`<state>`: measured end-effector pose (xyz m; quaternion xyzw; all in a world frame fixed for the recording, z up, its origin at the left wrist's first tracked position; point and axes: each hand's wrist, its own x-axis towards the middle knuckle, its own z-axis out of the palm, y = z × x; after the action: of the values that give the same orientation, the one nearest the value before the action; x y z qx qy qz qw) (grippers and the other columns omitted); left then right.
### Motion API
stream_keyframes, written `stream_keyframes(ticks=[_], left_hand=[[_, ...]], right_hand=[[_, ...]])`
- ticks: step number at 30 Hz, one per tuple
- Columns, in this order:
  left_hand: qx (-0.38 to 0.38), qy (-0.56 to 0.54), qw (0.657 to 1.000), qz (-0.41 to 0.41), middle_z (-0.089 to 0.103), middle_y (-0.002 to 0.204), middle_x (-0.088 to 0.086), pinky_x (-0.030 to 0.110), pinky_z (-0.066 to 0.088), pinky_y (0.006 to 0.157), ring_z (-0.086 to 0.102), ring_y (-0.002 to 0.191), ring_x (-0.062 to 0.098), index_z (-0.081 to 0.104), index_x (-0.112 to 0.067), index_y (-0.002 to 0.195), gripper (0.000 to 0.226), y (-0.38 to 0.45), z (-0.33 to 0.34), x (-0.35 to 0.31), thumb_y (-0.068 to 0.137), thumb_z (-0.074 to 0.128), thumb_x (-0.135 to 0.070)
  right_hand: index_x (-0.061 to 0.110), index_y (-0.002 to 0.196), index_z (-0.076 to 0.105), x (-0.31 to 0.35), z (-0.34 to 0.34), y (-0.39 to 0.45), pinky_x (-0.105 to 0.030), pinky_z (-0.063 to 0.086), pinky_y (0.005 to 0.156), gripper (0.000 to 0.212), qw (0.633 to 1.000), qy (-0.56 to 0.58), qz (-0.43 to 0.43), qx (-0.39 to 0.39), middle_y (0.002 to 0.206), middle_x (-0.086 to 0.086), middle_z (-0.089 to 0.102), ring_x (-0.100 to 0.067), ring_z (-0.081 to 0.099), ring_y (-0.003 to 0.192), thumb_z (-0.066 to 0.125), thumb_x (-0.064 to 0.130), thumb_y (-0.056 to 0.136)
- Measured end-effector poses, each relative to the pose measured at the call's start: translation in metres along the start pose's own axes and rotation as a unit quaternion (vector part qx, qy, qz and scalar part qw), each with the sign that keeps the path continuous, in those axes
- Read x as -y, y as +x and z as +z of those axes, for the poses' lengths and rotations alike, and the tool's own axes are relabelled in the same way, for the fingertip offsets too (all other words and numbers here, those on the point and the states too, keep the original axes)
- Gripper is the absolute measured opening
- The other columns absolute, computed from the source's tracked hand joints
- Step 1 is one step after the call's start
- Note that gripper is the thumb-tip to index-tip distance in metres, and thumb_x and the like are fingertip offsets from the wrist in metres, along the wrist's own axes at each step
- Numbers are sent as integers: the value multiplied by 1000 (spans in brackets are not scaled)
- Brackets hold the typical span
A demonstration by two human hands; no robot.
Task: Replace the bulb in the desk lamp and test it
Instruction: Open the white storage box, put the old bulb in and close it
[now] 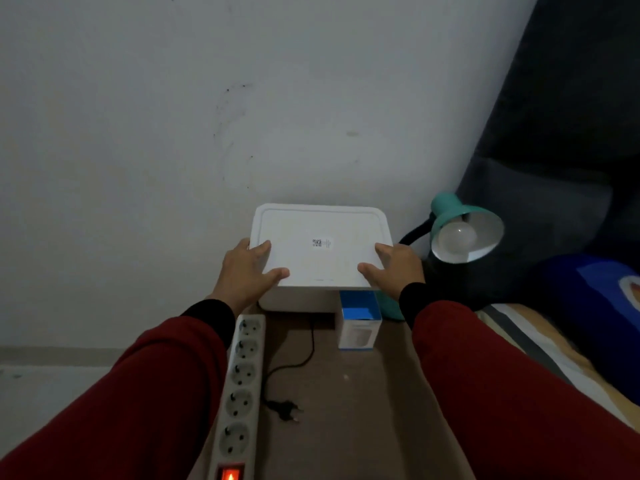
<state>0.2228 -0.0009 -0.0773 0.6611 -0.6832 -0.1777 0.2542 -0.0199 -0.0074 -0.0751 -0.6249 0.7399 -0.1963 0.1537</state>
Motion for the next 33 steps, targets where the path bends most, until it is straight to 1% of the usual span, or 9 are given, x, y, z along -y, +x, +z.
stream_keyframes(ticks=[2,6,10,13,19,24,27,30,33], left_hand=[[6,-2,1000,-3,47,132,17,36,36,103,43,123,36,46,-12,134,73,14,4,2,74,65,-49],[6,3,1000,-4,42,138,17,36,33,104,40,127,35,43,-11,135,65,39,9,7,83,60,-45],[25,15,1000,-4,48,134,17,34,36,98,45,123,34,50,-7,128,72,59,12,9,76,43,-56],[16,31,999,-5,49,131,16,33,36,96,45,122,33,48,-7,129,54,70,20,16,91,46,-46],[16,51,999,-6,46,129,19,36,36,96,44,119,35,42,-6,131,46,78,32,24,95,41,-35],[58,139,989,-7,53,116,26,38,38,92,49,108,38,45,2,118,41,83,22,13,97,35,-32],[88,199,976,-16,58,114,24,37,40,90,52,106,37,49,3,111,42,81,16,4,97,32,-33],[111,221,969,-28,60,112,24,32,41,79,56,99,34,56,3,104,46,80,10,5,95,35,-36],[128,225,964,-57,60,112,23,30,40,74,57,89,29,59,3,100,47,71,1,1,93,37,-37]], right_hand=[[9,139,45,2,5,15,-38,34,112,67,1000,13,3,6,144,-19,41,-32,40,132,61,44,85],[9,143,38,4,16,41,-33,25,115,66,1000,19,3,10,150,-19,30,-30,30,139,56,42,89],[9,143,40,2,23,59,-33,25,114,63,1000,15,15,13,150,-21,31,-31,31,139,49,45,92],[9,142,41,2,25,66,-34,28,112,61,1000,8,14,19,148,-21,34,-33,34,136,47,45,93],[10,144,34,4,25,69,-32,28,111,57,998,-11,9,55,148,-21,29,-34,34,135,40,41,97],[4,125,44,11,22,72,-37,39,99,43,994,-60,24,91,134,-26,39,-38,45,118,36,35,98],[1,127,45,17,15,67,-38,41,97,45,990,-108,26,91,132,-24,40,-38,48,116,36,32,97],[-2,122,51,22,2,59,-32,42,81,43,980,-171,15,99,129,-23,46,-36,54,111,38,29,96],[1,103,58,27,-11,49,-29,40,71,32,965,-227,-3,131,118,-19,59,-33,59,98,44,28,94]])
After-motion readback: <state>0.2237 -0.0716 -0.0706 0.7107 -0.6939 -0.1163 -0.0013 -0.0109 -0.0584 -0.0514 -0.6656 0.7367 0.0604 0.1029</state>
